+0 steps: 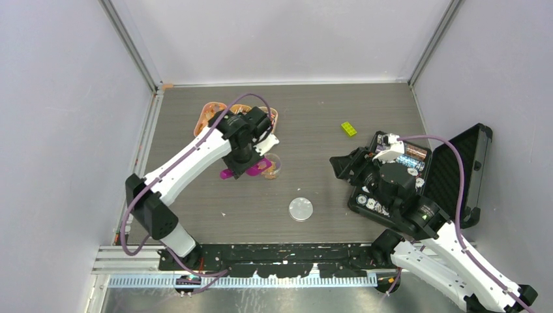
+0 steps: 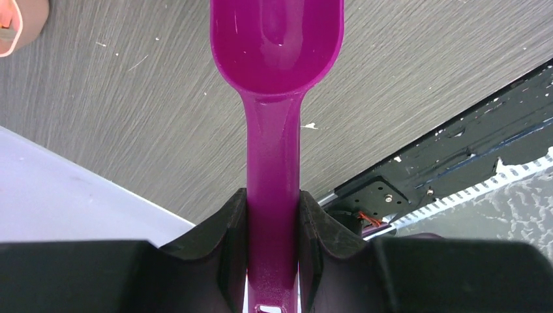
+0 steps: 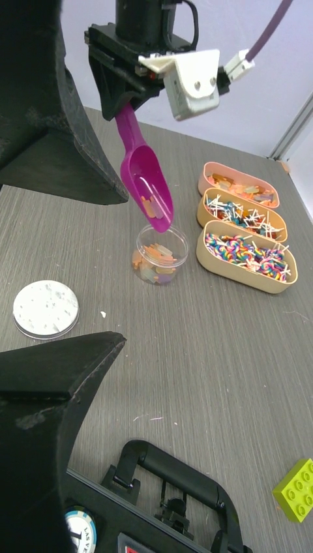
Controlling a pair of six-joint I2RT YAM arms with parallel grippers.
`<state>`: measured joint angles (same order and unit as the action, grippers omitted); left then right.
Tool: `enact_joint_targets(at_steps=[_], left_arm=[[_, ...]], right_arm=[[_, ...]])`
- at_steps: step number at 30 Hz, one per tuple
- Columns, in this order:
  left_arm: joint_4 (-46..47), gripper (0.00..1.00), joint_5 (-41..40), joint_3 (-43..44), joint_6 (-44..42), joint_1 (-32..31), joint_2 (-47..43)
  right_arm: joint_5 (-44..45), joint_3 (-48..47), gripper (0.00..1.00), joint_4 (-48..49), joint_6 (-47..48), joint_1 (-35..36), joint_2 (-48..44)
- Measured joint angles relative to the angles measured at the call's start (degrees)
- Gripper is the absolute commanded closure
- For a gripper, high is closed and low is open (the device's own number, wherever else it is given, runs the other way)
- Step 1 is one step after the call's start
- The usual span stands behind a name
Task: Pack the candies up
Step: Place the fake candies in the packing bottle.
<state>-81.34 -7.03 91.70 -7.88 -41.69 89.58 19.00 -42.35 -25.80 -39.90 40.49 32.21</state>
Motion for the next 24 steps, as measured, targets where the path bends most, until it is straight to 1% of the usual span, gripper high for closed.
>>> enact_joint_targets(at_steps=[6,13,24], left_arm=[[-3.98,1.00,-2.01,3.74,0.50,-2.12,5.75],[-6.69,1.00,-3.69,7.13,0.63,-2.69,10.51],[-7.34,1.00,-4.81,10.75,0.39,-2.93,12.00]], right_arm=[[0.00,0.07,0.24,0.00,0.44,0.00,-0.09],[0.00,0.28,0.24,0.02,0.57,0.00,-0.09],[0.00,1.09,0.24,0.04,0.57,0.00,-0.09]])
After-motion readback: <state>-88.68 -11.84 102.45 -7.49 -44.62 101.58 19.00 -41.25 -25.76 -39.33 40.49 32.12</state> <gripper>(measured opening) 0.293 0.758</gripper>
